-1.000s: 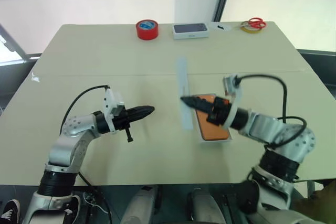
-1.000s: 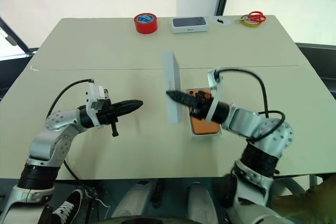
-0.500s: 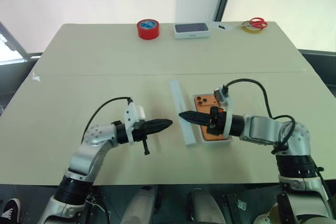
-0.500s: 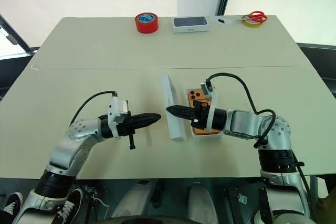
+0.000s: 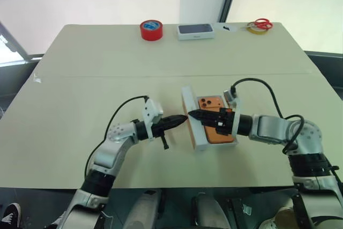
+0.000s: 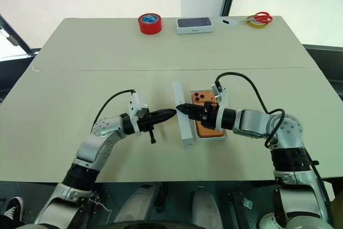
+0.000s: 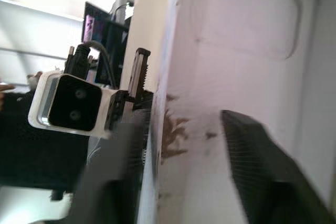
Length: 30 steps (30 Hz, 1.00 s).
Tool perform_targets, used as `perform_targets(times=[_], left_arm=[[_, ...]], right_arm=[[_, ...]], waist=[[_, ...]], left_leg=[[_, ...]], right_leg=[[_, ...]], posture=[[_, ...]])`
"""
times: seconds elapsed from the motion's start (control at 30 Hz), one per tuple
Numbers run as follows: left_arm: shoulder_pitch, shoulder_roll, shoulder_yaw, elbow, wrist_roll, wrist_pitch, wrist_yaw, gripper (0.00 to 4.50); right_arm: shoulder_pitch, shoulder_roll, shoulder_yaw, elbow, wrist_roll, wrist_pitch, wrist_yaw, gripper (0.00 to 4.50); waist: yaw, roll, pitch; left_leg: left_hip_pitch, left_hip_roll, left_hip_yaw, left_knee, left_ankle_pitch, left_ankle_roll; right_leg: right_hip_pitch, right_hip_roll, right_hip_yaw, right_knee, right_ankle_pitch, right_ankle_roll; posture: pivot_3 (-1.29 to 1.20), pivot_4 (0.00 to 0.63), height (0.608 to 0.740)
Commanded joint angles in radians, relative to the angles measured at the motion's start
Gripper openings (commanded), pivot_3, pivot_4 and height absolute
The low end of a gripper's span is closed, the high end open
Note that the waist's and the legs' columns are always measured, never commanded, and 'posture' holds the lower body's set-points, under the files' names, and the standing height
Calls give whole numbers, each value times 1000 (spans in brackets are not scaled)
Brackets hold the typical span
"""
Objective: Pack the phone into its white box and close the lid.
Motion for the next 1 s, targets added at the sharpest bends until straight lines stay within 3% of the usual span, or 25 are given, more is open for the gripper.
perform_targets(times=[0.03, 0.17, 0.3, 0.4, 0.5, 0.57, 0.7, 1.0], left_arm=[[-64, -48, -6, 62, 12, -41, 11, 0], [-115, -111, -36, 144, 45, -84, 4, 0], [-108, -99, -39, 145, 57, -97, -17, 0], [-94, -73, -33, 123, 54, -85, -37, 0], [-58, -19, -40, 66, 49, -59, -71, 0], [-33, 16, -45, 20, 40, -33, -94, 0], [-11, 89, -96, 3, 119, -39, -115, 0], [-88, 22, -158, 152, 214, -69, -50, 0]], right_arm=[[-21, -78, -75, -13, -81, -8, 69, 3923], [46, -213, -131, -101, -213, 22, 226, 3923], [67, -265, -146, -207, -483, -138, 397, 3923], [78, -256, -129, -241, -661, -248, 448, 3923], [136, -299, -14, -296, -970, -449, 542, 3104], [177, -327, 54, -315, -1164, -600, 602, 2084], [205, -318, 88, -242, -1388, -789, 638, 37], [244, -279, 88, -264, -1522, -856, 752, 37]], waist=[[2, 0, 0], [6, -1, 0], [-6, -1, 0], [-7, 0, 0], [-2, 0, 0], [0, 0, 0], [2, 0, 0], [10, 0, 0]], left_leg=[[0, 0, 0, 0, 0, 0], [-1, -1, 0, 1, 0, 1], [-1, -1, 0, 1, -1, 1], [0, 1, 0, 1, -1, 1], [0, 0, -2, 1, -1, 1], [0, -1, -2, 1, -1, 1], [-1, -2, -1, 2, -1, 1], [1, -2, -3, 2, -2, -2]], right_leg=[[0, 0, 0, 0, 0, 1], [1, -1, -1, -1, 0, 1], [5, 0, -1, -1, 0, 2], [5, 1, -2, 0, 0, 2], [2, 1, -3, 0, 0, 2], [0, 0, -3, 0, 0, 2], [1, -1, -2, 0, 0, 2], [3, -1, -3, 0, 0, 2]], posture=[[0, 150, 740], [0, 150, 740], [0, 150, 740], [0, 150, 740], [0, 150, 740], [0, 150, 740], [0, 150, 740], [0, 150, 740]])
